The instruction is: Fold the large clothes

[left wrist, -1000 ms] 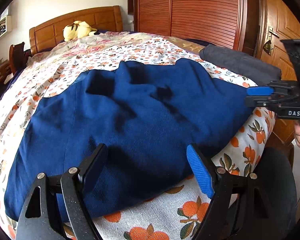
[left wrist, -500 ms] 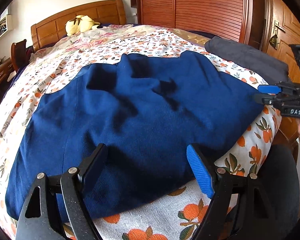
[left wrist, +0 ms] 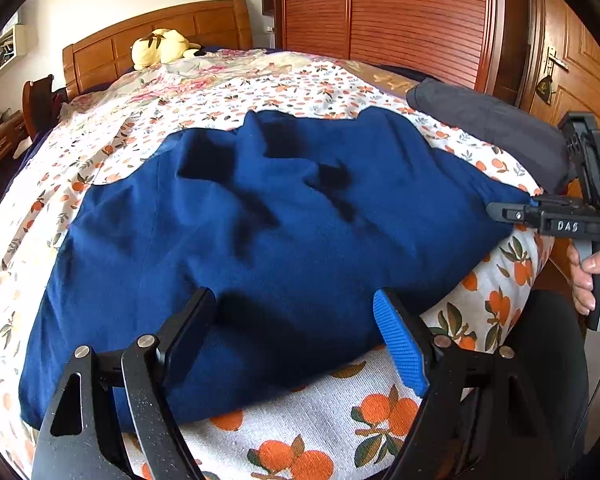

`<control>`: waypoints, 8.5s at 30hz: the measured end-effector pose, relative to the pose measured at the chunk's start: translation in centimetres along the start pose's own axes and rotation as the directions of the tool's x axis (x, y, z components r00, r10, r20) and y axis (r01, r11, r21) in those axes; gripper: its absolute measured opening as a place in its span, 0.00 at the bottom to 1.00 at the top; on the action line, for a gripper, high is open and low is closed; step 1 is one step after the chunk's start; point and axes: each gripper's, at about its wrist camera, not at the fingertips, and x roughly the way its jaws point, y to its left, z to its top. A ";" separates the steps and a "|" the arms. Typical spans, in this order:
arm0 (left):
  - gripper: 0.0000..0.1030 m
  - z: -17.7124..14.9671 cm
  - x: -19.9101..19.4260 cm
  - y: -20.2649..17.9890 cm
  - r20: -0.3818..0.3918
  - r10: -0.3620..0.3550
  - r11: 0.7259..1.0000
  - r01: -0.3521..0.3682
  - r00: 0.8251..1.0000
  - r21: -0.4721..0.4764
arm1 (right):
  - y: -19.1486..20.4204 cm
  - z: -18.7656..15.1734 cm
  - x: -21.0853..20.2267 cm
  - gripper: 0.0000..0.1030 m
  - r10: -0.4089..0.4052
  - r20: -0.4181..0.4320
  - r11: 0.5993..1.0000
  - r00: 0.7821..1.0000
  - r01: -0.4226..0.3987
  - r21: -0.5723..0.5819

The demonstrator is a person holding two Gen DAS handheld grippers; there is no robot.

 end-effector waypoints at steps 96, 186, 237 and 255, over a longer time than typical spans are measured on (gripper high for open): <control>0.15 4.1 -3.6 5.6 0.083 0.155 0.973 -0.138 0.984 -0.188 | 14.1 9.5 7.5 0.55 0.185 -0.021 0.924 0.983 -0.181 -0.336; 0.77 -9.1 -7.5 14.7 -0.014 0.153 0.944 -0.150 0.988 -0.294 | 18.4 16.3 25.4 0.61 0.176 -0.206 0.922 0.963 -0.234 -0.307; 0.52 -9.9 -5.7 13.4 -0.083 0.136 0.956 -0.152 0.987 -0.252 | 14.4 17.8 28.3 0.50 0.304 -0.200 0.928 0.931 -0.337 -0.159; 0.16 -8.6 -4.6 14.2 -0.062 0.094 0.950 -0.108 0.994 -0.291 | 15.2 17.7 27.9 0.31 0.332 -0.219 0.914 0.918 -0.370 -0.166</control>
